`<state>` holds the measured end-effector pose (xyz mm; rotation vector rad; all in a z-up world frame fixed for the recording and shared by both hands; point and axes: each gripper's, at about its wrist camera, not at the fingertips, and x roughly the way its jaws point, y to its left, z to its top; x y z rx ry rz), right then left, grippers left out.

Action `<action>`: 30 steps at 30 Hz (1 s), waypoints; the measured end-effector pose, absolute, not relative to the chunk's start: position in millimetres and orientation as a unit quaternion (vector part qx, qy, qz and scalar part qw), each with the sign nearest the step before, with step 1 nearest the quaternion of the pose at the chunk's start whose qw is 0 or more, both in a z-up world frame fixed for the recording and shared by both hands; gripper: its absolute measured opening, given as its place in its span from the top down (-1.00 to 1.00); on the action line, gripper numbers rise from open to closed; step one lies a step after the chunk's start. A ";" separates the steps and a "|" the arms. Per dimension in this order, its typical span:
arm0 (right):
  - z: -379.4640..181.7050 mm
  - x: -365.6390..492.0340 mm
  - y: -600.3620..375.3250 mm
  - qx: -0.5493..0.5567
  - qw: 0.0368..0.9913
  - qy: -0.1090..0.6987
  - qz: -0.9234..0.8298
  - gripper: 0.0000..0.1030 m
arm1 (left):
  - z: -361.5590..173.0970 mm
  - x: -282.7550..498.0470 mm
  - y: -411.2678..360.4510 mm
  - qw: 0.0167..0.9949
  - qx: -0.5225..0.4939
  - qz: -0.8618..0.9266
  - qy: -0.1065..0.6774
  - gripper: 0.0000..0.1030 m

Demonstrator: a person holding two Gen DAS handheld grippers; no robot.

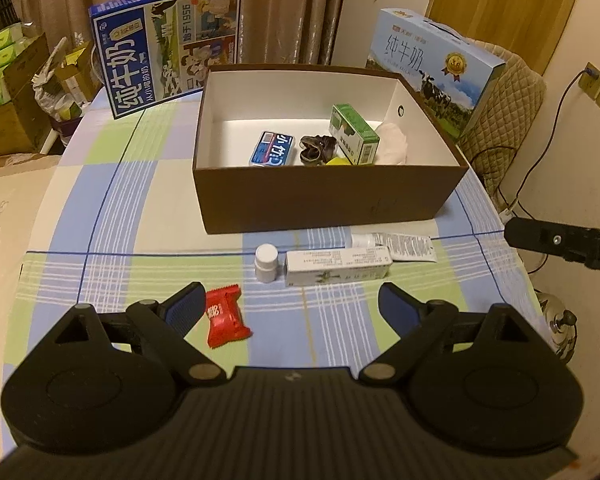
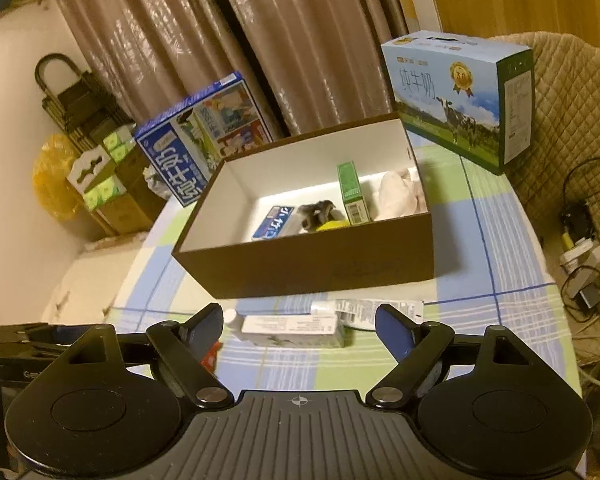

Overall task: Organize objects
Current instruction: 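Withdraw both tools from the box toward the red candy and white bottle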

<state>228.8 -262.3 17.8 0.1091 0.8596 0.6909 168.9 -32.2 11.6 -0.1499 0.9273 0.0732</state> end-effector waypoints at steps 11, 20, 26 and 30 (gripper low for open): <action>6.3 214.4 -256.9 0.033 0.844 0.415 0.339 -0.57 | 2.0 151.8 -32.2 0.884 -0.075 0.048 0.458 -0.77; -12.3 213.3 -248.0 0.016 0.833 0.432 0.344 -0.57 | -8.6 146.4 -27.4 0.877 -0.075 0.061 0.470 -0.77; -21.5 214.2 -241.9 0.000 0.828 0.439 0.349 -0.57 | -17.0 146.3 -21.2 0.872 -0.079 0.066 0.478 -0.77; -27.5 217.2 -238.7 -0.001 0.825 0.444 0.350 -0.56 | -21.7 147.8 -16.9 0.870 -0.082 0.071 0.481 -0.77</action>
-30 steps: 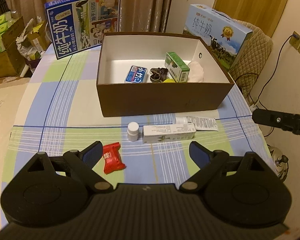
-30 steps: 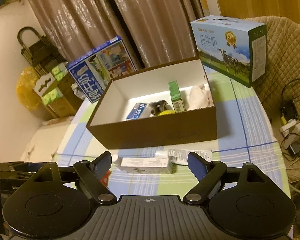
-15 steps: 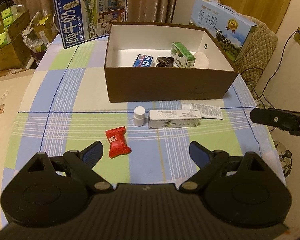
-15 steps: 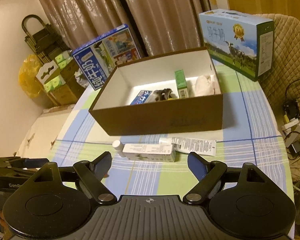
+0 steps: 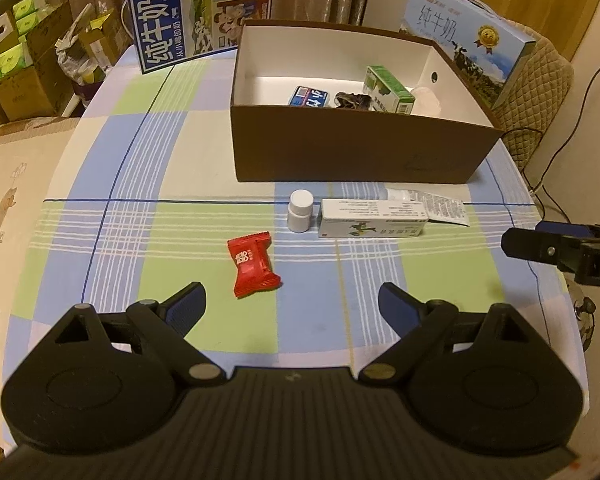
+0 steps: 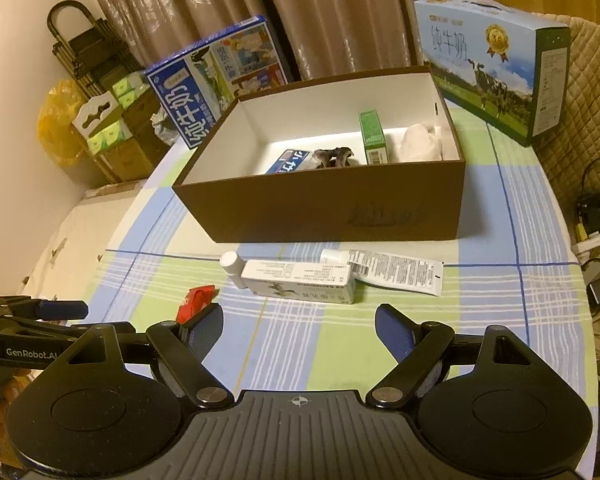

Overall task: Organize objects
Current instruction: 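Withdraw both tools from the box toward the red candy and white bottle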

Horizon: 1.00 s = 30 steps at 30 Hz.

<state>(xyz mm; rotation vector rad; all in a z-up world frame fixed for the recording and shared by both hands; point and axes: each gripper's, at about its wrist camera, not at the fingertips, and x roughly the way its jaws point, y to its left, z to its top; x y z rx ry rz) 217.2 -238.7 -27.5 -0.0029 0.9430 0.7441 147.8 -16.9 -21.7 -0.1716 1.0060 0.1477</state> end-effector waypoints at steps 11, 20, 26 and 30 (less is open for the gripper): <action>-47.9 230.8 -228.7 -0.005 0.815 0.465 0.344 -0.56 | -38.4 151.8 -0.8 0.861 -0.090 0.083 0.493 -0.76; -69.9 249.0 -216.1 -0.015 0.807 0.482 0.341 -0.56 | -54.9 157.7 14.9 0.852 -0.098 0.097 0.504 -0.76; -86.1 267.4 -200.1 -0.035 0.804 0.489 0.338 -0.55 | -65.7 163.5 27.6 0.844 -0.105 0.109 0.514 -0.76; -89.8 278.2 -189.9 -0.041 0.805 0.479 0.348 -0.53 | -70.7 167.8 33.9 0.840 -0.107 0.115 0.519 -0.76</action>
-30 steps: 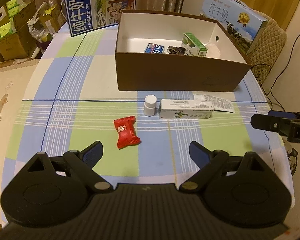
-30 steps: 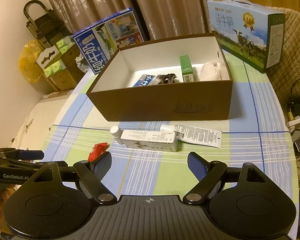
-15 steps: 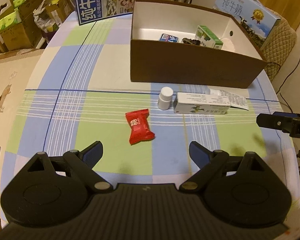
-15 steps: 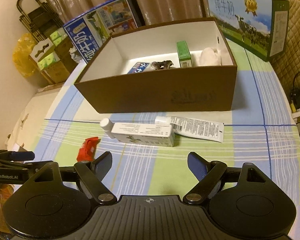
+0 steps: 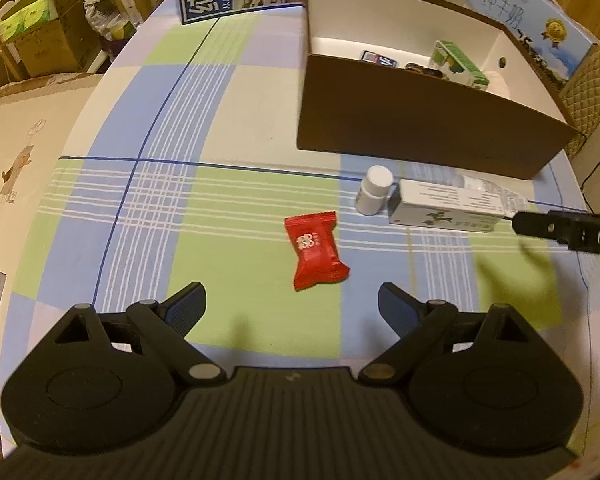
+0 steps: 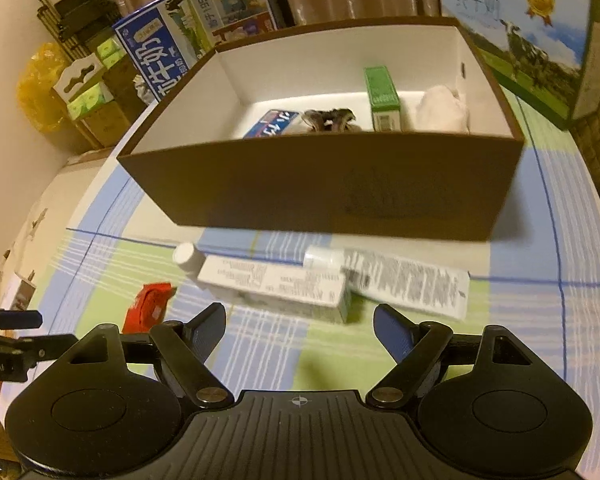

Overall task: Organize objects
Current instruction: 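Withdraw both tools from the box toward the red candy and white bottle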

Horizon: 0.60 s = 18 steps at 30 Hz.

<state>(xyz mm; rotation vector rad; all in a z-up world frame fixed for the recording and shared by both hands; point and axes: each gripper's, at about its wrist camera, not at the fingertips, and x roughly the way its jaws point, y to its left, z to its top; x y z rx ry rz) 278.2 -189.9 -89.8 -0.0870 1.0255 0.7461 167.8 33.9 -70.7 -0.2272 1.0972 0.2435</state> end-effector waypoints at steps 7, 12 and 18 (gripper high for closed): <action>-100.4 293.3 -163.6 -0.066 0.794 0.460 0.393 -0.44 | -77.4 178.3 41.8 0.837 -0.107 0.121 0.523 -0.76; -111.6 300.8 -146.9 -0.101 0.785 0.446 0.417 -0.41 | -80.1 184.8 45.2 0.836 -0.106 0.122 0.525 -0.76; -124.1 304.5 -138.6 -0.128 0.770 0.450 0.435 -0.40 | -82.7 188.5 47.1 0.834 -0.105 0.122 0.528 -0.76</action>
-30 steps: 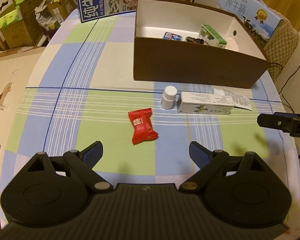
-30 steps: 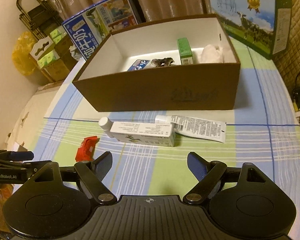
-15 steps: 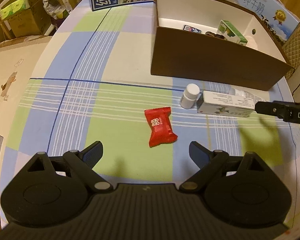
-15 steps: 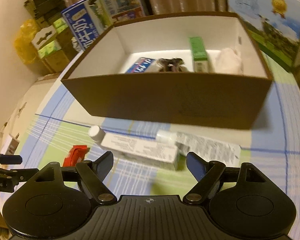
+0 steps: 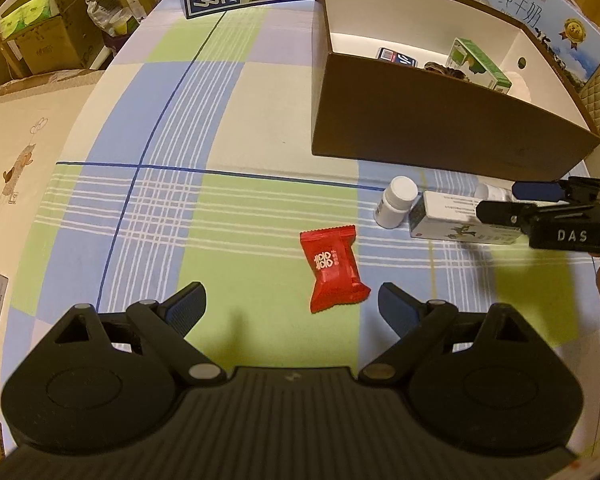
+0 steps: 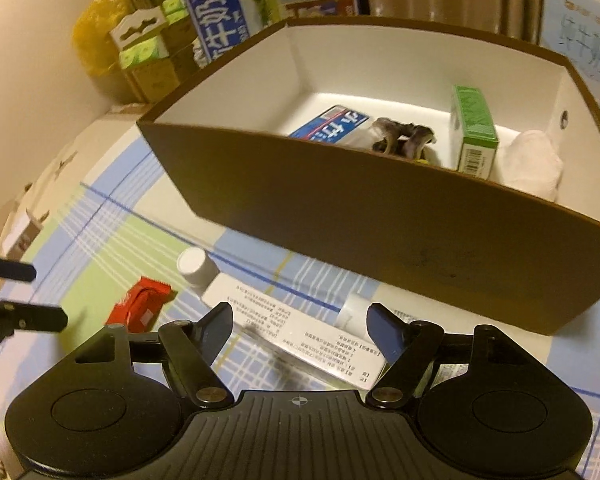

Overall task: Organize objects
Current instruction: 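Withdraw both tools from the box toward the red candy and white bottle, then grasp the white medicine box with the right tool while the left tool grasps the red candy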

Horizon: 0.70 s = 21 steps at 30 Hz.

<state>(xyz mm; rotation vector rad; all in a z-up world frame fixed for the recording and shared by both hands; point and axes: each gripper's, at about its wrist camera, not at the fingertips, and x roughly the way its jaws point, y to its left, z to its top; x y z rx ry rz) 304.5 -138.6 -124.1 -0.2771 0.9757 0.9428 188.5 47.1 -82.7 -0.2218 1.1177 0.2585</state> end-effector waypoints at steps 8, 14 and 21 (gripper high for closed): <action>-136.9 293.6 -134.5 -0.159 0.739 0.476 0.449 -0.06 | -82.3 191.1 47.9 0.835 -0.102 0.118 0.528 -0.76; -143.2 285.3 -128.2 -0.178 0.737 0.472 0.450 0.05 | -81.6 191.2 49.2 0.835 -0.099 0.119 0.527 -0.76; -142.1 280.9 -130.9 -0.173 0.741 0.465 0.452 0.51 | -76.3 186.1 49.7 0.838 -0.098 0.118 0.523 -0.76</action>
